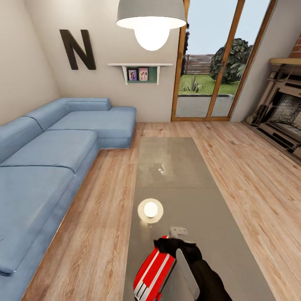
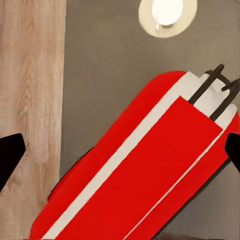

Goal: Turn on the radio receiver that's on the table in the living room.

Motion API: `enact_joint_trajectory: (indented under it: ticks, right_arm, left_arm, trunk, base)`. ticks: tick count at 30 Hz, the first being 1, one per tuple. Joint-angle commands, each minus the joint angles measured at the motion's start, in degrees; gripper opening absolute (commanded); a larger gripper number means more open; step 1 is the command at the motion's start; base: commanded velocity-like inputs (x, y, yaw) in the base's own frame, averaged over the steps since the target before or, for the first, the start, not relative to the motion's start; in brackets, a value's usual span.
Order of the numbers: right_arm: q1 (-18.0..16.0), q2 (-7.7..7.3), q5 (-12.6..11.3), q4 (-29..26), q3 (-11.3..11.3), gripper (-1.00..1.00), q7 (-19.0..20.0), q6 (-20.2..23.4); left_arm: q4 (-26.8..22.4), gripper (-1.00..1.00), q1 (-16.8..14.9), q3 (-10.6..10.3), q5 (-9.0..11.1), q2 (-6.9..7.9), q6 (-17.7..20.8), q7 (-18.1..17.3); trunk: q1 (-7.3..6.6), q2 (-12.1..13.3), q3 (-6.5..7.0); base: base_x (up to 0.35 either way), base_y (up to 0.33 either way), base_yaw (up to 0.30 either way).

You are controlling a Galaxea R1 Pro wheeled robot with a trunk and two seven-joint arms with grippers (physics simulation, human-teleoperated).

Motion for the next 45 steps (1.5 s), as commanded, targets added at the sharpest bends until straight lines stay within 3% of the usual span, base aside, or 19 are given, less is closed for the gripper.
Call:
enact_joint_trajectory:
  ticks: [1,6,11,25,30,37,45]
  right_arm:
    - [0.0,0.0,-1.6,0.01,0.01,1.0,-0.33,-1.32]
    - [0.0,0.0,-10.55,0.02,0.02,1.0,-4.23,-4.64]
    - [0.0,0.0,-13.06,0.02,-0.04,1.0,-5.44,-5.92]
    - [0.0,0.0,-13.09,0.78,-0.11,1.0,-7.18,-6.15]
    - [0.0,0.0,-12.92,3.69,-0.09,1.0,-7.67,-7.02]
    - [-0.05,0.0,-10.01,8.35,-0.1,1.0,-8.21,-9.3]
    - [-2.94,0.0,-9.42,15.23,-0.07,1.0,-8.16,-11.98]
  left_arm:
    - [0.0,1.0,0.0,-0.01,-0.02,-0.01,0.0,0.0]
    - [0.0,1.0,-0.02,-0.03,-0.04,-0.02,-0.01,0.0]
    - [0.0,1.0,-0.01,-0.04,-0.01,-0.02,0.03,0.0]
    - [0.0,1.0,-0.02,-0.03,-0.01,-0.02,0.02,0.0]
    - [0.0,1.0,0.01,-0.02,-0.02,-0.02,0.04,0.0]
    - [0.0,1.0,0.01,-0.05,0.0,-0.02,0.02,0.0]
    - [0.0,1.0,0.0,-0.06,0.0,0.0,0.0,0.0]
  trunk:
    - [0.0,0.0,0.0]
    - [0.0,0.0,0.0]
    - [0.0,0.0,0.0]
    - [0.0,0.0,0.0]
    - [0.0,0.0,0.0]
    - [0.0,0.0,0.0]
    - [0.0,0.0,0.0]
  base:
    - [0.0,0.0,0.0]
    - [0.0,0.0,0.0]
    - [0.0,0.0,0.0]
    - [0.0,0.0,0.0]
    - [0.0,0.0,0.0]
    - [0.0,0.0,0.0]
    - [0.0,0.0,0.0]
